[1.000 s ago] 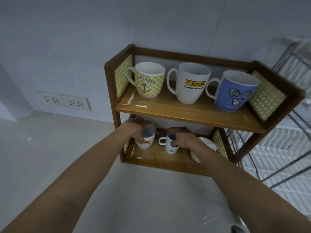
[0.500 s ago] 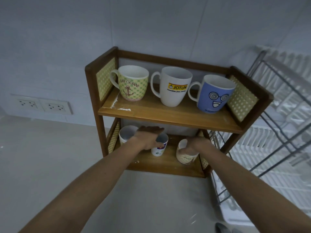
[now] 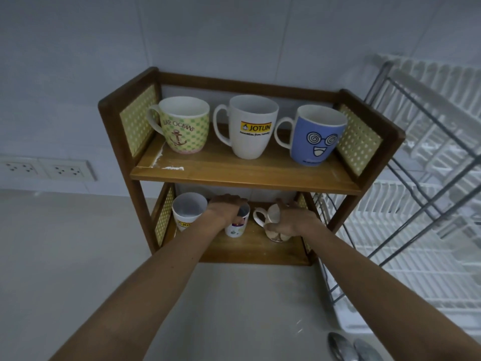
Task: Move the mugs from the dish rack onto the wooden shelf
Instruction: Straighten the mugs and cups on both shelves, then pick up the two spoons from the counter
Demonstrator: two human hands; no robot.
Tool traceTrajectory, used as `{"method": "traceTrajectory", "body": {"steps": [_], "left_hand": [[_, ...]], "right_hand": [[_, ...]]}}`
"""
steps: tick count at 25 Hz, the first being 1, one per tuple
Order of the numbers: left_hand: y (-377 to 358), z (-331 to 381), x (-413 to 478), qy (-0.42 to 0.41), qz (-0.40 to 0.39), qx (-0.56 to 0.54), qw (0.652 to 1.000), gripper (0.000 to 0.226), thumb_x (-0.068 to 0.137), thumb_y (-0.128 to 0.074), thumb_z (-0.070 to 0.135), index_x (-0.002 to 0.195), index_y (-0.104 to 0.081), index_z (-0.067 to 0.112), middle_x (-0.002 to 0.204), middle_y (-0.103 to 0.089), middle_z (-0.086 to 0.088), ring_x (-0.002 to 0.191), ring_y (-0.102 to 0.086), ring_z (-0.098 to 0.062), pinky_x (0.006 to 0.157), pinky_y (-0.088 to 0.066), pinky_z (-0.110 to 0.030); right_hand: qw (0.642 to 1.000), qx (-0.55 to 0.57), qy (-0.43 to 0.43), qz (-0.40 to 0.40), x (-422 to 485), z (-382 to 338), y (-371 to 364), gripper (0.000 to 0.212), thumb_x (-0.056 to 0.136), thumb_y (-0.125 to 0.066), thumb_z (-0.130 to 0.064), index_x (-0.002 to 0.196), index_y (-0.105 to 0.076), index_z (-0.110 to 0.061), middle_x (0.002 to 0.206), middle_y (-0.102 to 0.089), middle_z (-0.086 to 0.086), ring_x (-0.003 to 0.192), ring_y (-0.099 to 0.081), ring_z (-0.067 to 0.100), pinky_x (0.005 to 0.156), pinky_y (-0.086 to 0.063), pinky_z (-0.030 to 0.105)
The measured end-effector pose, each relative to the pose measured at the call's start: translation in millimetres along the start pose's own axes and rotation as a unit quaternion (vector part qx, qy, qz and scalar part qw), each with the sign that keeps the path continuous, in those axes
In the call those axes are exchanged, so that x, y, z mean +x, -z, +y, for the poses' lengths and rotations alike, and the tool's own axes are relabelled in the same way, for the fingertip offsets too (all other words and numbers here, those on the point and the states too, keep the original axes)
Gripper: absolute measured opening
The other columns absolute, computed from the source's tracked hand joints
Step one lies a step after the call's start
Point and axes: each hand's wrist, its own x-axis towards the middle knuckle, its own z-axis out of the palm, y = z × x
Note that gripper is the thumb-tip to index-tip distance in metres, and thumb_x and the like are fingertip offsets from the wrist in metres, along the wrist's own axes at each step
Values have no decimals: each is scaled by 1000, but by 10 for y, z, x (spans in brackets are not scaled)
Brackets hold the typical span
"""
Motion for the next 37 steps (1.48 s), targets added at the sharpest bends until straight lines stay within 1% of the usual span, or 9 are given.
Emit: {"method": "traceTrajectory", "body": {"steps": [6,12,16,18,20,22,26,31,37], "left_hand": [[-31,-42,35,-4,-19,-2,1000,54,92,-57,32,141,-37,21,139,-50,-13,124,-49,-31,99,-45,-41],[-120,-89,127,-12,-23,-11,1000,52,92,-57,31,139,-36,24,139,-48,-12,124,-48,-31,98,-42,-40],[-206,-38,76,0,-28,14,1000,65,95,-47,36,150,-13,27,160,-14,-7,144,-18,-30,114,-22,-47],[-301,50,-94,6,38,15,999,68,95,-43,40,151,-6,28,162,-3,-6,147,-5,-29,117,-11,-51],[-516,203,-415,9,128,-29,991,62,95,-45,34,150,-18,24,160,-16,-7,146,-12,-27,118,-14,-49],[-833,421,-810,17,181,-99,978,52,93,-49,25,143,-37,20,151,-35,-5,140,-28,-23,115,-22,-41],[-1477,1143,-1485,16,190,-235,953,42,88,-51,13,130,-53,18,132,-55,-1,122,-49,-21,102,-36,-27],[-1825,2143,-1765,-70,146,-195,967,40,93,-44,21,132,-52,23,126,-58,-1,114,-52,-22,95,-41,-32],[-2009,2973,-1832,-110,176,-116,971,25,77,-70,22,102,-74,22,83,-68,-5,71,-65,-28,58,-53,-32]], "right_hand": [[999,1,52,-13,80,71,62,89,80,-70,-32,149,-15,-24,155,-25,9,137,-34,32,105,-41,42],[998,-17,57,-36,80,32,9,88,86,-63,-22,151,-4,-26,162,2,10,142,-27,35,108,-39,42],[999,-1,30,-41,-41,-7,-20,87,90,-59,-21,152,2,-28,161,15,5,147,-10,35,116,-27,49],[999,43,11,14,-216,-69,-77,82,93,-55,-23,152,2,-27,161,15,4,147,-3,37,117,-23,51],[988,99,26,117,-544,-127,-266,73,93,-52,-21,151,-9,-20,162,3,7,147,-8,36,115,-28,48],[960,188,80,194,-999,-111,-599,60,89,-52,-18,145,-29,-16,158,-22,10,138,-34,34,103,-41,44],[949,200,156,186,-1816,346,-1258,32,86,-51,-18,117,-60,-16,105,-70,12,94,-66,32,75,-51,35],[980,131,69,133,-2233,1261,-1618,19,89,-47,-29,95,-62,-20,95,-71,11,90,-64,36,68,-48,36],[973,166,46,156,-2483,1982,-1962,17,88,-52,-31,96,-58,-17,99,-61,4,93,-60,29,65,-42,33]]}}
